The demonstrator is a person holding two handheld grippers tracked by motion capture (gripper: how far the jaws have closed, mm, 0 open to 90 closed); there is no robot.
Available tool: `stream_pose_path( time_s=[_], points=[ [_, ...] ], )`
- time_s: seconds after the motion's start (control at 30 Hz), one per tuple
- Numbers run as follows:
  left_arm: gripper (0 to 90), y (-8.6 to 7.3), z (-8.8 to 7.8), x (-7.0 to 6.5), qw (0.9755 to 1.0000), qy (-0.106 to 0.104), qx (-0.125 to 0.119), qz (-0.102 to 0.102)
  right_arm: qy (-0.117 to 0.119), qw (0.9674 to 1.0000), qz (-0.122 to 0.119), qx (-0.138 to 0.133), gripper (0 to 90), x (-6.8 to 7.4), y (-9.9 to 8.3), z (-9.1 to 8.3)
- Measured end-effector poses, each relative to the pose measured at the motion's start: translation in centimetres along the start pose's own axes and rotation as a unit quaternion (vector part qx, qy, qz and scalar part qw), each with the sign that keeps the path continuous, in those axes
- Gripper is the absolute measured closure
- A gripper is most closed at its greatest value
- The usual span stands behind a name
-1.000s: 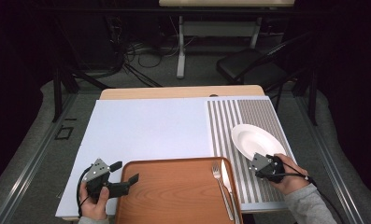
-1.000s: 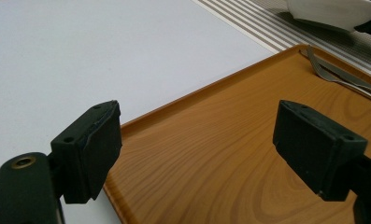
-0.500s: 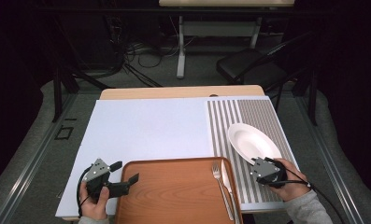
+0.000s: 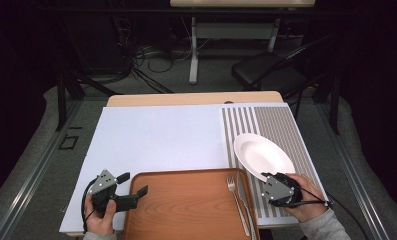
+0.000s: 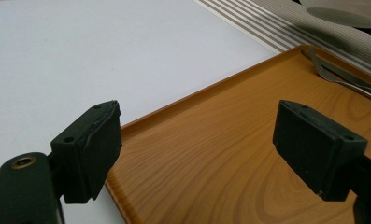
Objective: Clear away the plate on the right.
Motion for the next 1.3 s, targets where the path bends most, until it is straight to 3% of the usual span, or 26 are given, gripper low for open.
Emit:
stream_pose_path(
  time_s=[0.27, 0.33, 0.47, 0.6, 0.63, 0.7, 0.73, 0.8, 0.87, 1.1, 1.17, 1.2, 1.3],
  points=[
    [16.0, -0.1, -0.1, 0.1, 1.0, 0.001, 0.0, -0.003, -0.01, 0.9978, -0.047, -0.046, 81.4, 1.6, 2.9, -0.2],
    [16.0, -0.1, -0.1, 0.2, 1.0, 0.002, 0.0, -0.004, -0.012, 0.997, -0.05, -0.059, 81.4, 2.0, 3.5, -0.1],
    [16.0, 0.0, -0.2, 0.3, 1.0, 0.003, -0.002, -0.002, -0.008, 0.9956, -0.07, -0.062, 81.4, 2.6, 4.4, -0.1],
    [16.0, 0.0, -0.2, 0.3, 1.0, 0.003, -0.003, -0.003, 0.001, 0.9955, -0.069, -0.064, 81.3, 3.1, 4.8, 0.3],
    [16.0, 0.0, -0.2, 0.3, 1.0, 0.003, -0.003, -0.003, 0.001, 0.9953, -0.079, -0.056, 81.3, 3.1, 4.9, 0.3],
    [16.0, 0.0, -0.2, 0.4, 1.0, 0.003, -0.003, -0.005, 0.005, 0.995, -0.081, -0.058, 81.2, 3.2, 4.9, 0.5],
    [16.0, 0.0, -0.2, 0.4, 1.0, 0.004, -0.004, -0.005, 0.007, 0.9958, -0.069, -0.059, 81.2, 3.3, 4.9, 0.5],
    [16.0, 0.0, -0.3, 0.4, 1.0, 0.005, -0.004, -0.004, 0.009, 0.9949, -0.082, -0.059, 81.2, 3.3, 5.1, 0.6],
    [16.0, 0.0, -0.3, 0.5, 1.0, 0.007, -0.004, -0.005, 0.012, 0.9951, -0.078, -0.059, 81.1, 3.6, 5.2, 0.7],
    [16.0, 0.0, -0.5, 0.6, 0.9999, 0.01, -0.007, -0.009, 0.031, 0.9927, -0.089, -0.074, 81.3, 4.4, 6.3, 1.0],
    [16.0, 0.0, -0.5, 0.6, 0.9999, 0.011, -0.008, -0.009, 0.034, 0.9908, -0.105, -0.079, 81.1, 4.6, 6.7, 1.0],
    [16.0, 0.0, -0.5, 0.6, 0.9999, 0.011, -0.008, -0.009, 0.038, 0.991, -0.099, -0.081, 81.1, 4.8, 6.9, 1.0],
    [16.0, 0.0, -0.6, 0.7, 0.9999, 0.011, -0.009, -0.008, 0.041, 0.9891, -0.113, -0.086, 81.1, 5.4, 7.6, 1.1]
  ],
)
Point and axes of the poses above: each handheld gripper's, and its own axes: z roughly forward along the jaws, y roughly out of its top, x roughly to its left, the point moved 2 cm from there along z, roughly forward along the jaws, and after that the axes turned 14 degrees about y, right-handed, at the moved point
